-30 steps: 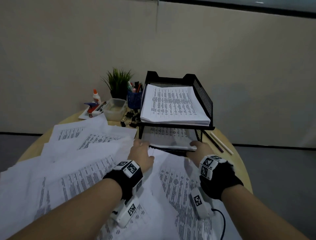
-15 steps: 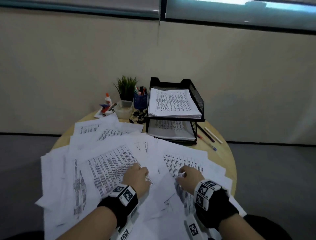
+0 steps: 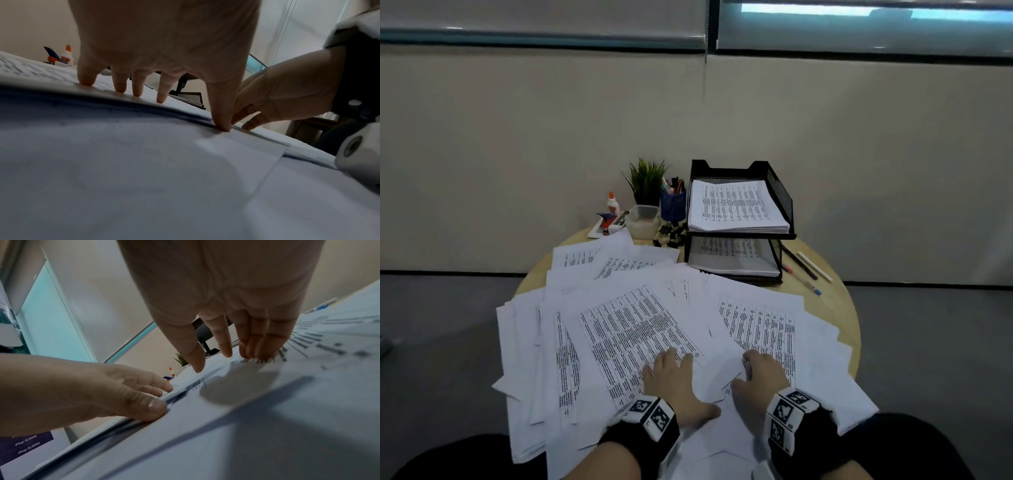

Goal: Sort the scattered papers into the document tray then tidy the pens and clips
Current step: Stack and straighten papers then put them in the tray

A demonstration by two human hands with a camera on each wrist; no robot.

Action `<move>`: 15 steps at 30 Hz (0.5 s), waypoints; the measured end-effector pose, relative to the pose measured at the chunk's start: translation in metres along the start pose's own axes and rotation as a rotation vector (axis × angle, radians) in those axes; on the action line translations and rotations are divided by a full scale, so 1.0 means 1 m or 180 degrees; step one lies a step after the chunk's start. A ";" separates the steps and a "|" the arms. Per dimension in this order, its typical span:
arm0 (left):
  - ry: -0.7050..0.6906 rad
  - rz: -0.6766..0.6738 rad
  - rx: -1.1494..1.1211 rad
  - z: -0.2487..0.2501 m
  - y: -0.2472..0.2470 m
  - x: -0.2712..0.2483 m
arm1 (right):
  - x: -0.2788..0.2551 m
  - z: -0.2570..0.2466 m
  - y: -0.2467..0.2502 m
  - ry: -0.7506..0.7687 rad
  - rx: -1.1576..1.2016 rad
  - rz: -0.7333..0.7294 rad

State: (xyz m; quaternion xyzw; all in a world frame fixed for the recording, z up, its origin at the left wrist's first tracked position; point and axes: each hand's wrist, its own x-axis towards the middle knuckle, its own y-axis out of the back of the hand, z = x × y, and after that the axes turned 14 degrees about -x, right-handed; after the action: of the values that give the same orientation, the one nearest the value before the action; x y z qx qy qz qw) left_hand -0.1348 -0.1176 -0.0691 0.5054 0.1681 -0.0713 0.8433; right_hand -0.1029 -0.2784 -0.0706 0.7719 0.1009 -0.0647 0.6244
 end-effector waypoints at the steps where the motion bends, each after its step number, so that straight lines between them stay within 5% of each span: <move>1: 0.0003 -0.0027 0.0026 0.001 -0.001 0.000 | -0.001 0.000 -0.001 -0.0004 0.0040 0.0055; 11: -0.0208 -0.0200 0.0298 -0.001 0.008 -0.006 | -0.007 0.003 0.004 -0.0086 0.0597 0.0103; 15: -0.0403 -0.0030 -0.0148 -0.008 0.013 -0.006 | -0.007 0.010 0.004 -0.0261 0.1203 0.0022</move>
State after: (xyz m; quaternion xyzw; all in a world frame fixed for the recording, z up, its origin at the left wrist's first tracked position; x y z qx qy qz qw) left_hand -0.1385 -0.1047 -0.0590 0.4794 0.1184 -0.1031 0.8634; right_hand -0.1087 -0.2892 -0.0677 0.8725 0.0588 -0.1118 0.4721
